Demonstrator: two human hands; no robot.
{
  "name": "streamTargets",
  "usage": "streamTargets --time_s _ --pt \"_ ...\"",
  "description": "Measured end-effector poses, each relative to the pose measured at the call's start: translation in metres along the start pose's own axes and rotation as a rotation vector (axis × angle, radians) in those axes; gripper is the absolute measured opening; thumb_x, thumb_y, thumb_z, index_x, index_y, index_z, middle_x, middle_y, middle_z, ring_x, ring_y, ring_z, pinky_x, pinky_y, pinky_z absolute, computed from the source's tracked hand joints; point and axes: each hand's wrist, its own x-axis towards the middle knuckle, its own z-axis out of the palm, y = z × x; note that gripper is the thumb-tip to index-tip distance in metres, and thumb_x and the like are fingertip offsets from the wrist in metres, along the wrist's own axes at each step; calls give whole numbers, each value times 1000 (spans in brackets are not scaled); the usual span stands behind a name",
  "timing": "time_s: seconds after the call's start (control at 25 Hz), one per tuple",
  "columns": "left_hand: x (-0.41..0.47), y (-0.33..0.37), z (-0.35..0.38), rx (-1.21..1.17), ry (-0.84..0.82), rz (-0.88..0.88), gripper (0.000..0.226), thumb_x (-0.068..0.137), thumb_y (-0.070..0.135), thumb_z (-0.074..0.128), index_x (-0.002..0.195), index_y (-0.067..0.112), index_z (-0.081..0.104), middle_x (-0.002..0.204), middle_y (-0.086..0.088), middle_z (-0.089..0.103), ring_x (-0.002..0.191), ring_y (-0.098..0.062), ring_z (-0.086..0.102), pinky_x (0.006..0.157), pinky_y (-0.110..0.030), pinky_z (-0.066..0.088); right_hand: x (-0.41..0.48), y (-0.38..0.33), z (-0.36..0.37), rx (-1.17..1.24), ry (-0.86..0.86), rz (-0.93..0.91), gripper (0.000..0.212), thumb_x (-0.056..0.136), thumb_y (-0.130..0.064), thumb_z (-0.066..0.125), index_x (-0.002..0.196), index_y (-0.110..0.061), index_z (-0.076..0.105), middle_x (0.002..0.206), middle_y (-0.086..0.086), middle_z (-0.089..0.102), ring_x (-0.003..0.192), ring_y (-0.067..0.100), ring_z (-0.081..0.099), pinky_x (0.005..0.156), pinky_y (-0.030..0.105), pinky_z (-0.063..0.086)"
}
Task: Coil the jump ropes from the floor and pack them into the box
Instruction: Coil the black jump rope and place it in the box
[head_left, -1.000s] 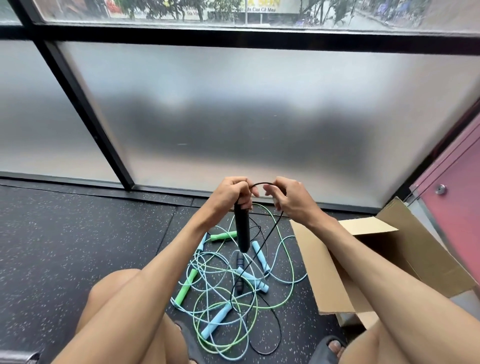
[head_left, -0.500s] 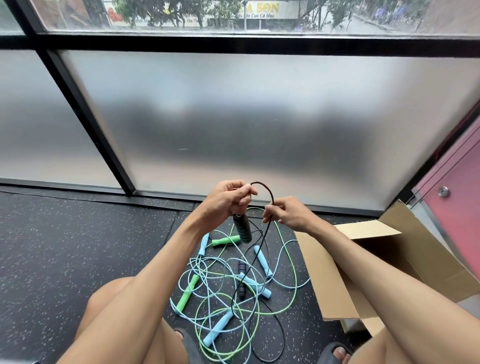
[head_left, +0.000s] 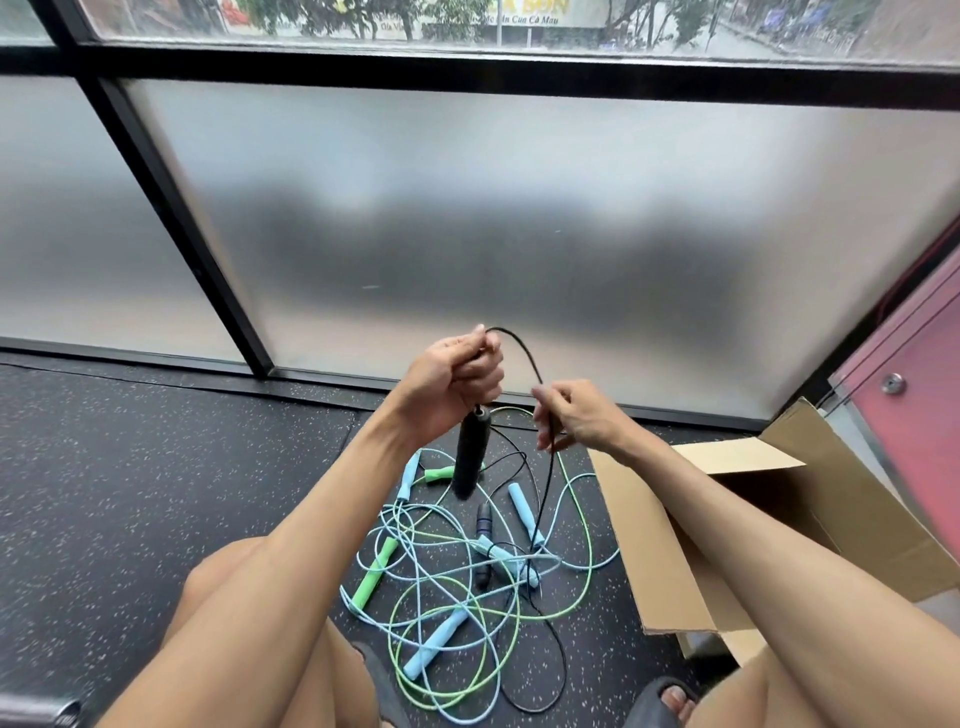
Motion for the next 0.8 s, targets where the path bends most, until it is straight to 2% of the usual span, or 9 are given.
streamTargets --time_s 0.08,0.16,0.28,0.36,0.44,0.6,0.68,0.8 --pt "2 4 -2 -120 126 89 29 106 18 33 93 8 56 58 5 31 50 -10 25 54 -25 26 -5 3 10 -34 -159 85 33 105 -30 43 92 -3 57 80 23 71 74 33 71 74 50 60" --pt "4 6 -7 -167 257 184 29 105 15 32 101 4 58 64 0 46 55 -14 44 63 -27 35 -10 4 15 -12 -211 92 20 104 -23 46 99 -4 50 85 24 72 78 34 71 71 44 60" --pt "6 7 -17 -158 416 338 29 106 15 35 102 2 60 78 -11 71 77 -27 71 78 -33 55 -13 1 18 -33 -241 63 11 100 -13 53 98 -6 46 81 21 72 75 32 71 69 42 60" --pt "7 6 -24 -151 499 424 26 105 16 41 101 0 61 88 -18 75 87 -32 74 84 -37 59 -14 -1 21 -57 -239 27 12 98 -10 57 93 -6 47 75 18 71 68 30 69 67 44 60" --pt "8 5 -31 -129 596 492 25 104 16 46 99 -2 63 90 -20 75 88 -31 74 84 -38 59 -14 -5 25 -93 -226 -35 13 97 -12 60 89 -7 51 69 12 69 58 23 65 57 37 56" --pt "11 7 -47 153 811 522 28 102 18 52 97 -5 66 86 -20 74 84 -32 74 79 -38 60 -19 -20 29 -305 -118 -247 16 97 -26 60 83 -19 62 68 -1 64 59 9 54 59 23 46" --pt "10 7 -51 339 828 464 31 103 20 51 99 -7 67 85 -22 74 80 -32 75 74 -36 61 -23 -28 30 -368 -27 -376 15 98 -25 59 84 -22 64 69 -7 61 56 2 47 55 17 39" --pt "9 4 -50 566 742 339 35 104 21 48 97 -7 67 80 -23 73 71 -30 74 66 -35 62 -25 -33 30 -384 116 -535 13 97 -17 59 89 -15 69 75 -12 63 59 -2 52 55 15 43"
